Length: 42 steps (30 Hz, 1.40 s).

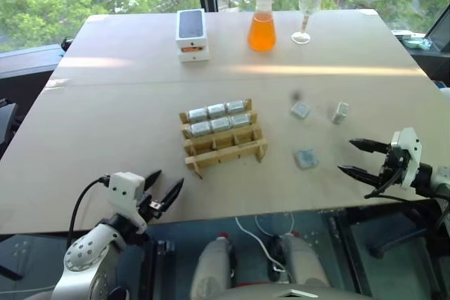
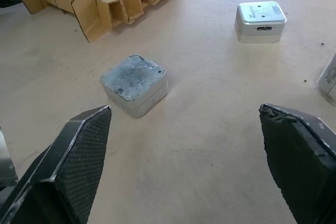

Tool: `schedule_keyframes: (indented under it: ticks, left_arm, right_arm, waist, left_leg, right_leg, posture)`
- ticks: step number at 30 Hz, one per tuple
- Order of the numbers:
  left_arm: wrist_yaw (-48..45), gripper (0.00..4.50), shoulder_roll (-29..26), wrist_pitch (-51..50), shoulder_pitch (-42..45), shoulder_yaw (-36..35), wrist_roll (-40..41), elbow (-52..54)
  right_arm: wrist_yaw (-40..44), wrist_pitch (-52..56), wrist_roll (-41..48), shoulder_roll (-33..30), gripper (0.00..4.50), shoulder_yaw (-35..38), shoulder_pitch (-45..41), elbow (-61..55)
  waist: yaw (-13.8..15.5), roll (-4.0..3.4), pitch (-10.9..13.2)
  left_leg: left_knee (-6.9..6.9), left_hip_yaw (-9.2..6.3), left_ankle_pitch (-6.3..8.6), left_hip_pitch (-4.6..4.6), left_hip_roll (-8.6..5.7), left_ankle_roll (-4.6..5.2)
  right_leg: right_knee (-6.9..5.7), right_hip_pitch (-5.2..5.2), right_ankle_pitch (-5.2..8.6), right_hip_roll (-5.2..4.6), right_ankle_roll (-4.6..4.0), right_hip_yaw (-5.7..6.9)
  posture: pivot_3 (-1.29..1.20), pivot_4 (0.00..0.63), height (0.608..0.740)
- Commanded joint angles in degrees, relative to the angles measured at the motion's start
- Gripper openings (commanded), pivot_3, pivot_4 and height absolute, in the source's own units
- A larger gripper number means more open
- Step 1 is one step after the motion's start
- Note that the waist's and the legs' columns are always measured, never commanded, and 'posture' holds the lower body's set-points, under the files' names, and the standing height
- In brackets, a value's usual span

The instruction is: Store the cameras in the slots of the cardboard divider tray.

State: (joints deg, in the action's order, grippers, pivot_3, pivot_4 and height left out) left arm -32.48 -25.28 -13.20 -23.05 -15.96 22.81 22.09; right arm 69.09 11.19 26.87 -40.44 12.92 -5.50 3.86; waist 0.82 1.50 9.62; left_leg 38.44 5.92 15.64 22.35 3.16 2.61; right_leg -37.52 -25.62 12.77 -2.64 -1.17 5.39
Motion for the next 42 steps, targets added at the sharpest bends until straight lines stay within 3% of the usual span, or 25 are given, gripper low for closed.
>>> schedule_keyframes:
  ticks: [1,12,16,20,24,30,42]
  left_arm:
    - [-1.1,3.4,-1.1,-0.2,-0.4,-2.0,1.7,1.1]
    - [-1.0,3.4,-2.3,-2.2,-1.5,-4.1,3.2,4.0]
    - [-3.0,3.4,-3.8,-2.3,-0.8,-5.9,5.0,5.6]
    - [-10.1,3.4,-10.1,-7.6,2.5,-10.9,18.4,10.6]
    - [-17.4,3.4,-19.5,-10.9,4.5,-13.7,22.3,11.9]
    - [-24.9,3.4,-28.4,-13.2,11.0,-15.7,26.9,11.5]
    - [-33.1,3.4,-28.9,-12.5,15.9,-14.1,26.9,7.4]
  right_arm:
    - [-1.3,-1.5,-0.1,0.6,4.46,0.6,0.2,-0.5]
    - [-4.0,-1.5,-1.0,1.7,4.46,-1.2,-0.8,-1.0]
    - [-14.4,-2.1,-5.7,4.3,4.46,-0.9,-4.1,1.4]
    - [-30.1,3.2,-8.2,10.8,4.46,0.2,-10.0,4.7]
    - [-39.9,5.6,-10.1,16.4,4.46,-0.2,-12.3,3.2]
    - [-50.1,6.8,-12.4,21.9,4.46,-0.6,-14.2,2.2]
    - [-53.7,1.5,-14.0,25.0,4.46,-1.5,-18.3,8.1]
  waist:
    - [0.0,0.0,0.0]
    - [0.0,0.01,0.0]
    - [-0.1,0.02,0.0]
    - [-0.1,0.1,0.0]
    - [0.0,-0.06,0.0]
    - [-0.2,-0.11,0.0]
    - [-1.5,-0.22,0.1]
  left_leg:
    - [0.0,0.0,0.0,0.0,0.0,0.0]
    - [0.03,0.0,0.0,0.03,0.0,0.0]
    - [0.03,0.01,0.0,-0.01,0.01,0.0]
    - [0.06,0.01,-0.01,-0.05,0.04,-0.03]
    - [0.06,-0.01,-0.09,-0.05,0.06,-0.15]
    - [0.05,0.03,-0.22,0.07,0.03,-0.38]
    - [0.04,0.11,-0.24,0.02,0.02,-0.42]
  right_leg:
    - [0.0,0.0,0.0,0.0,0.0,0.0]
    - [0.0,0.0,0.0,-0.01,-0.01,-0.01]
    - [-0.04,0.0,0.0,0.02,-0.01,-0.01]
    - [-0.17,-0.01,0.0,0.05,-0.01,-0.02]
    - [-0.25,-0.02,-0.01,0.06,-0.06,-0.02]
    - [-0.14,-0.06,-0.04,0.04,-0.09,-0.02]
    - [-0.16,-0.06,-0.04,0.07,-0.07,-0.1]
  posture:
    - [0.0,0.15,0.74]
    - [0.0,0.15,0.74]
    - [0.0,0.15,0.74]
    - [0.0,0.15,0.74]
    - [0.0,0.15,0.74]
    - [0.0,0.15,0.74]
    - [0.0,0.15,0.74]
